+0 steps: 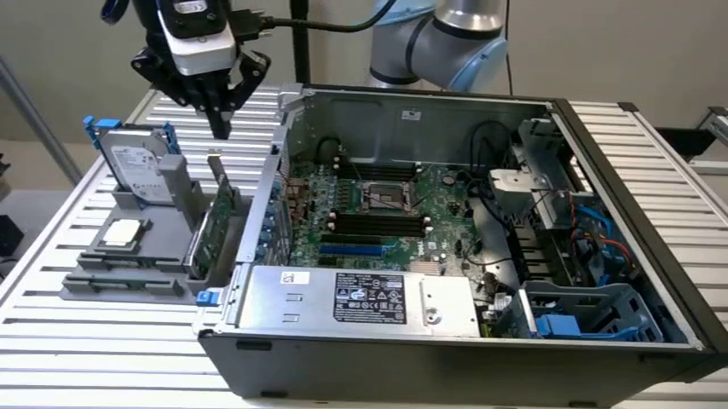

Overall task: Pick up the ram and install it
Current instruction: 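Reach for the ram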

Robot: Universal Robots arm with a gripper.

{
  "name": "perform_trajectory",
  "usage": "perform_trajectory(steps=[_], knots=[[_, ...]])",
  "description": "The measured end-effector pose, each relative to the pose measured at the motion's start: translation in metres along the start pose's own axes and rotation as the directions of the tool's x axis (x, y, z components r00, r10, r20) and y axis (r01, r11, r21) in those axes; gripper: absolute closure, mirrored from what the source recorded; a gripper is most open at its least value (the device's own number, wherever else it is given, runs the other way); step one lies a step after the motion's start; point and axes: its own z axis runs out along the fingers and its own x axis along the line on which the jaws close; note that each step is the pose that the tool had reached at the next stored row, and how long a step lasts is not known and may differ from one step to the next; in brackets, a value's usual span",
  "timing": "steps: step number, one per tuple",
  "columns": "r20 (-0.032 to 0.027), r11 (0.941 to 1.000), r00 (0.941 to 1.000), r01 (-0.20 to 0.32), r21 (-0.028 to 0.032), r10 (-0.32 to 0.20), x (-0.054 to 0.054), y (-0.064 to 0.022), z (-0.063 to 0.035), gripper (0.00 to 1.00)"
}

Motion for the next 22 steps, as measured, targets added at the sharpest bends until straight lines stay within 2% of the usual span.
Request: perform_trajectory(steps=[9,22], knots=[[0.0000,1.0000,1.0000,0.000,0.0000,0.000,0.030,-0.0168,0.0032,1.00],[-0.0026,1.0000,1.0000,0.000,0.0006,0.000,0.066,-0.0388,0.0129,1.00]])
